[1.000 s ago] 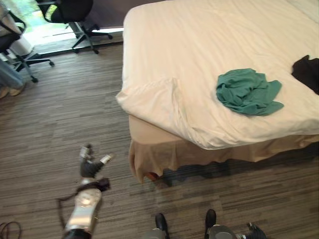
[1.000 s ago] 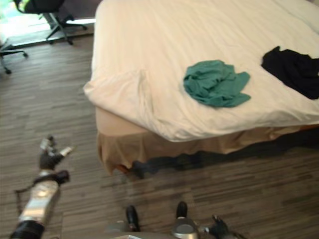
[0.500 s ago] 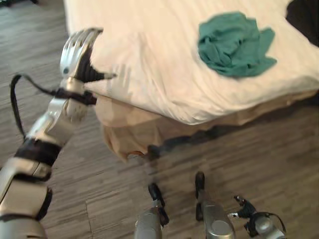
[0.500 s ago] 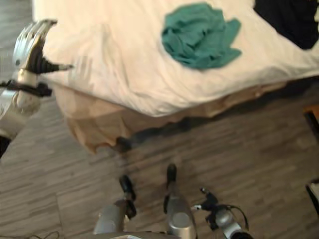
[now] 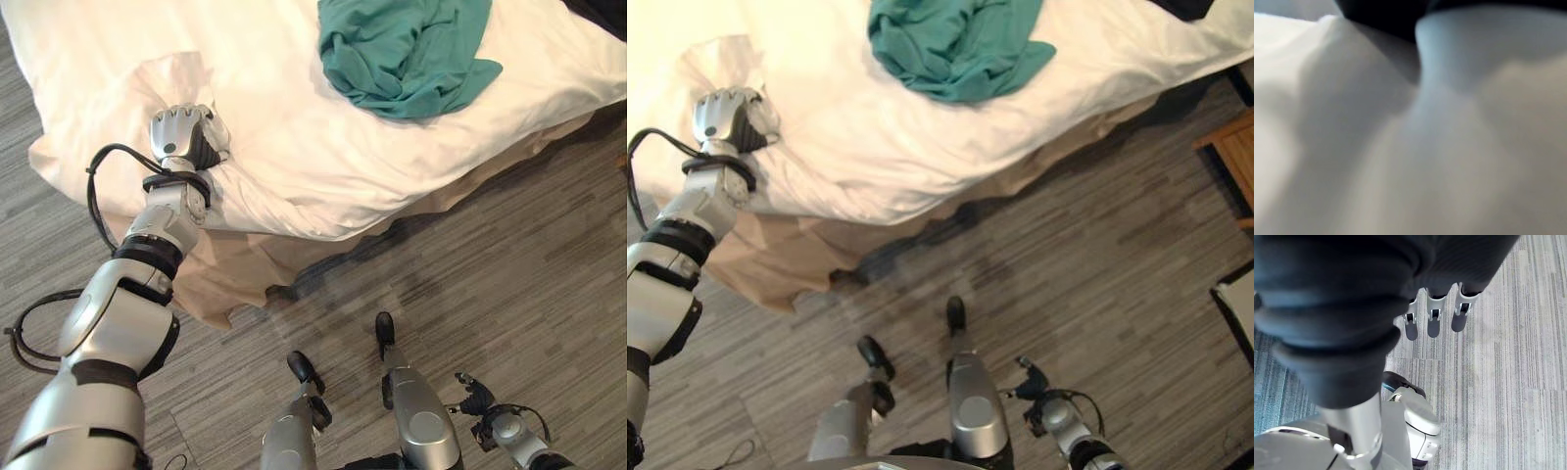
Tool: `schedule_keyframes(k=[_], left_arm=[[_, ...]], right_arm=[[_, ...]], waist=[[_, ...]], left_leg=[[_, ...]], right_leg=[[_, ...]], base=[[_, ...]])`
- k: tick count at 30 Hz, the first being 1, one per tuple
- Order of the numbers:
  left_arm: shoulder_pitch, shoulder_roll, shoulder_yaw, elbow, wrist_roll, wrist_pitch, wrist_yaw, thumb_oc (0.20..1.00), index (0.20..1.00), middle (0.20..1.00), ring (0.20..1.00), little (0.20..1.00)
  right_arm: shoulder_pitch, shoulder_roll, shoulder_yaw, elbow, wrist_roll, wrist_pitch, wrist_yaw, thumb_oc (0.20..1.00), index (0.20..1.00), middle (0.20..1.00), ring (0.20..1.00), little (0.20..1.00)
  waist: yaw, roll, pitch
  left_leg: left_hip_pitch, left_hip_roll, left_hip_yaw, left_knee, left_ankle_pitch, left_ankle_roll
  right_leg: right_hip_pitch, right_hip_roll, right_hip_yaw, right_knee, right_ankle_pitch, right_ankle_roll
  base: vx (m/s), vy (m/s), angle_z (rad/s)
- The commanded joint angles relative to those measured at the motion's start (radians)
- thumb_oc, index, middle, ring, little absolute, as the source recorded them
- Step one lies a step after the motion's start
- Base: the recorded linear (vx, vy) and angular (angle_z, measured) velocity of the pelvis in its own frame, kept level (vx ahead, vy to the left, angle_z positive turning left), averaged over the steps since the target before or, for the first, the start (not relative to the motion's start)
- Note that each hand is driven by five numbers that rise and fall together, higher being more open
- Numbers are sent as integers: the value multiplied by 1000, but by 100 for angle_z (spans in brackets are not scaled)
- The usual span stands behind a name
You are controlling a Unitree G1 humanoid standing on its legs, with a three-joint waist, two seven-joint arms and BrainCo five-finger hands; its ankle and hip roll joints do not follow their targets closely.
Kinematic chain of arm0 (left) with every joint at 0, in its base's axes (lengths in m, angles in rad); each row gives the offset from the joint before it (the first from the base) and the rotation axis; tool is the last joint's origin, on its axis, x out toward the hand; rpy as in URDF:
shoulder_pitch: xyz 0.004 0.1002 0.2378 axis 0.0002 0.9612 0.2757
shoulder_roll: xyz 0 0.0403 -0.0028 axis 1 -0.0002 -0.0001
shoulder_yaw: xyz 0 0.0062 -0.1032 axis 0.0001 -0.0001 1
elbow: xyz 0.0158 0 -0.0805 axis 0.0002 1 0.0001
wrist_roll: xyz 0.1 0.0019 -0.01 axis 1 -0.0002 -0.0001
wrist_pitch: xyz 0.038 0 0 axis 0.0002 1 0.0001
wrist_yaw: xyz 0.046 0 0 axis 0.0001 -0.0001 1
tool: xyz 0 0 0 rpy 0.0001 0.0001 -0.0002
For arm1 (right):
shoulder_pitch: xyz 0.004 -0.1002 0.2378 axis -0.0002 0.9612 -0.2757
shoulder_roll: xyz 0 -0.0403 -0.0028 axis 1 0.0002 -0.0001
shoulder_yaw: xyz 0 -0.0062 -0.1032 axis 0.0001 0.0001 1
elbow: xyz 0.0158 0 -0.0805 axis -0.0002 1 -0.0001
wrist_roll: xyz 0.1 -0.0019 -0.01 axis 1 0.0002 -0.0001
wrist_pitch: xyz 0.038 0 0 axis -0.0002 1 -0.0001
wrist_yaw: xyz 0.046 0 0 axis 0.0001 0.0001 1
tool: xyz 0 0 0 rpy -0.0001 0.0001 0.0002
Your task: Tidy up the quilt and then pick up the clothes from the bed and put them into the laundry hamper.
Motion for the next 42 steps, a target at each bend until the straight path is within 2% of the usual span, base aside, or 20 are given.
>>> schedule_keyframes(k=[1, 3, 4, 6, 7, 9, 11, 12, 16, 17, 19, 20, 24, 26, 29, 31, 35, 38, 39, 42], left_arm=[[62, 68, 63, 59, -19, 23, -1, 200, 200, 200, 200, 200], [255, 63, 137, 16, -30, 8, -9, 200, 200, 200, 200, 200], [259, 63, 140, 13, -29, 9, -10, 200, 200, 200, 200, 200], [480, 52, 224, -29, -34, -7, -39, 200, 200, 200, 200, 200], [563, 39, 258, -41, -34, -12, -49, 344, 344, 344, 344, 344], [658, 18, 294, -48, -44, -21, -58, 1000, 1000, 1000, 1000, 1000], [887, -41, 402, -37, -104, -60, -104, 1000, 1000, 1000, 1000, 1000], [890, -41, 405, -39, -103, -59, -105, 1000, 1000, 1000, 1000, 1000], [1050, -150, 497, 144, -218, -81, -126, 1000, 1000, 1000, 1000, 1000], [1082, -182, 503, 160, -259, -102, -137, 1000, 1000, 1000, 1000, 1000], [1082, -182, 504, 160, -259, -103, -137, 1000, 1000, 1000, 1000, 1000], [1087, -201, 509, 163, -335, -120, -133, 1000, 1000, 1000, 1000, 1000], [1052, -202, 490, 170, -358, -127, -104, 1000, 1000, 1000, 1000, 1000], [987, -184, 427, 159, -375, -142, -75, 1000, 1000, 1000, 1000, 1000], [943, -199, 395, 79, -461, -172, -50, 1000, 1000, 1000, 1000, 1000], [890, -229, 355, -23, -520, -202, -4, 1000, 1000, 1000, 1000, 1000], [849, -282, 294, -146, -525, -219, 16, 1000, 1000, 1000, 1000, 1000], [826, -329, 241, -119, -500, -200, 12, 1000, 1000, 1000, 1000, 1000], [826, -329, 241, -118, -500, -200, 13, 1000, 1000, 1000, 1000, 1000], [826, -414, 229, 22, -502, -159, 12, 1000, 1000, 1000, 1000, 1000]], right_arm=[[56, 22, -29, 82, 43, 7, -10, 1000, 1000, 1000, 1000, 1000], [62, 20, -48, 80, 33, 18, -17, 1000, 1000, 1000, 1000, 1000], [63, 19, -47, 79, 33, 18, -17, 1000, 1000, 1000, 1000, 1000], [57, -4, -95, 81, 27, 24, -21, 1000, 1000, 1000, 1000, 1000], [55, -16, -107, 65, 29, 25, -20, 1000, 1000, 1000, 1000, 1000], [50, -37, -125, 23, 28, 23, -23, 1000, 1000, 1000, 1000, 1000], [36, -128, -109, -162, -124, 21, -36, 1000, 1000, 1000, 1000, 1000], [37, -129, -108, -164, -124, 23, -36, 1000, 1000, 1000, 1000, 1000], [-99, -265, -71, -460, -217, 5, 6, 1000, 1000, 1000, 1000, 1000], [-178, -295, -61, -538, -217, -15, -9, 200, 200, 200, 200, 200], [-179, -295, -60, -538, -217, -15, -9, 200, 200, 200, 200, 200], [-396, -291, -1, -604, -191, -35, -43, 200, 200, 200, 200, 200], [-595, -247, 46, -591, -131, -42, -88, 200, 200, 200, 200, 200], [-860, -223, 88, -526, -45, -38, -148, 200, 200, 200, 200, 200], [-1026, -191, 66, -465, 95, -47, -227, 200, 200, 200, 200, 200], [-1121, -159, 34, -475, 185, -72, -296, 200, 200, 200, 200, 200], [-1096, -85, 48, -563, 92, -54, -344, 200, 200, 200, 200, 200], [-983, 43, 76, -553, 91, -57, -316, 200, 200, 200, 200, 200], [-982, 43, 76, -553, 91, -57, -316, 200, 200, 200, 200, 200], [-699, 256, 192, -524, 236, -91, -190, 200, 200, 200, 200, 200]], waist=[[55, 2, -102], [80, 13, -138], [78, 13, -137], [100, 22, -174], [105, 24, -189], [112, 24, -202], [139, 15, -242], [137, 15, -245], [167, -16, -270], [187, -34, -261], [187, -34, -264], [237, -63, -222], [279, -83, -163], [327, -91, -86], [362, -80, -29], [380, -54, 22], [383, -28, 52], [386, -21, 52], [386, -20, 52], [385, -30, 51]], left_leg=[[-37, 104, -39, 121, -33, -75], [16, 89, -48, 92, -34, -74], [18, 88, -48, 91, -34, -74], [73, 70, -56, 54, -33, -68], [90, 65, -57, 37, -29, -65], [109, 59, -57, 22, -29, -62], [154, 49, -58, -14, -31, -55], [152, 49, -57, -16, -28, -55], [175, 43, -68, -43, -21, -50], [165, 43, -75, -46, -18, -47], [159, 44, -76, -46, -15, -47], [112, 50, -109, -33, -5, -46], [44, 62, -135, -6, 7, -48], [-38, 76, -163, 43, 16, -55], [-128, 82, -192, 75, 34, -64], [-226, 76, -228, 78, 62, -80], [-335, 65, -253, 100, 68, -77], [-380, 58, -271, 137, 53, -70], [-381, 58, -272, 139, 52, -70], [-323, 51, -281, 145, 22, -53]], right_leg=[[-58, -66, 19, 146, -180, 116], [10, -66, 5, 119, -183, 115], [12, -66, 4, 118, -183, 115], [71, -68, -14, 93, -184, 116], [86, -68, -17, 83, -182, 116], [105, -68, -22, 75, -181, 116], [150, -69, -28, 50, -184, 119], [147, -69, -27, 49, -181, 118], [175, -70, -43, 36, -182, 119], [167, -72, -47, 39, -179, 120], [162, -72, -46, 39, -177, 120], [132, -71, -60, 53, -176, 118], [76, -72, -65, 75, -168, 113], [14, -77, -71, 106, -163, 107], [-41, -89, -98, 125, -155, 104], [-108, -107, -131, 156, -160, 108], [-207, -131, -163, 234, -181, 110], [-246, -141, -166, 271, -190, 108], [-246, -141, -167, 272, -191, 108], [-187, -146, -163, 262, -196, 108]], base=[[143, -19, 24], [99, 15, 11], [89, 44, 12], [113, 65, 19], [95, 78, 27], [85, 61, 12], [110, 58, 6], [86, 39, 8], [29, 37, 14], [-38, 9, 13], [-103, -31, 8], [-163, -61, 11], [-210, -70, 19], [-221, -50, 14], [-165, -32, 23], [-178, -27, 33], [-84, 18, 58], [-7, 18, 40], [11, 16, 18], [67, 65, 0]])
